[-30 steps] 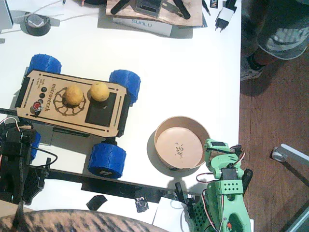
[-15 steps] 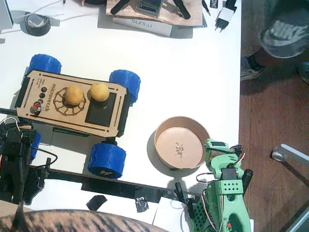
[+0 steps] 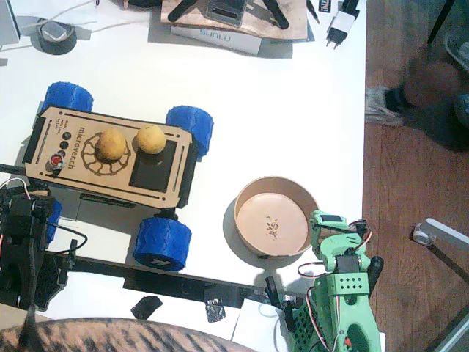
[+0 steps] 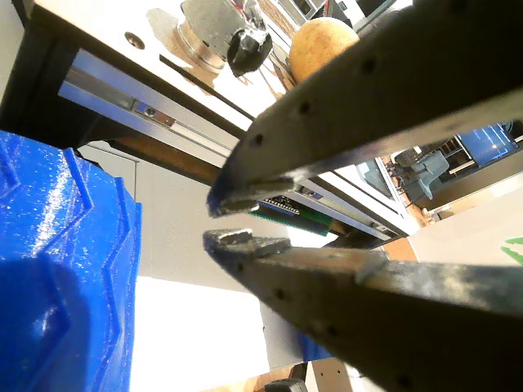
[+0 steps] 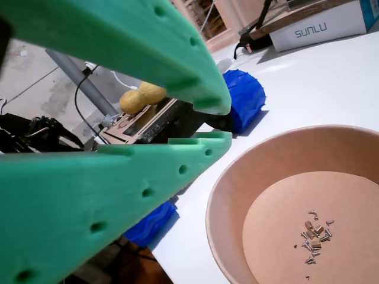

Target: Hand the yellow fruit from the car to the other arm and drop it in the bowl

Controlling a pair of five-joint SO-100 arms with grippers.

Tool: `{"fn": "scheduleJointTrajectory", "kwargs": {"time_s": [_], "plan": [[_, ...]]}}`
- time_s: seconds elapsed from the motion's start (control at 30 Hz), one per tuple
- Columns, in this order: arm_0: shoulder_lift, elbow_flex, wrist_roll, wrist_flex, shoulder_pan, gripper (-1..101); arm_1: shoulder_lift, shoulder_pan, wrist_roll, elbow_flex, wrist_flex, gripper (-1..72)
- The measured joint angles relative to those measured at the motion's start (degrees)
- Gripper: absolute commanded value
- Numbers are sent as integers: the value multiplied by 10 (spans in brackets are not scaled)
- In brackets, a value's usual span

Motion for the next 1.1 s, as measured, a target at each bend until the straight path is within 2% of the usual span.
{"fn": "scheduleJointTrajectory", "kwargs": {"time_s": [0.23, 0.6, 0.77, 1.1], "plan": [[0, 0, -7, -9, -1, 2, 0, 0, 0, 0, 0, 1], [0, -29, -126, -23, -1, 0, 0, 0, 0, 0, 0, 1], [-33, -142, -140, -33, 1, 0, 0, 0, 0, 0, 0, 1], [-330, -463, -147, -11, 2, 0, 0, 0, 0, 0, 0, 1]]}}
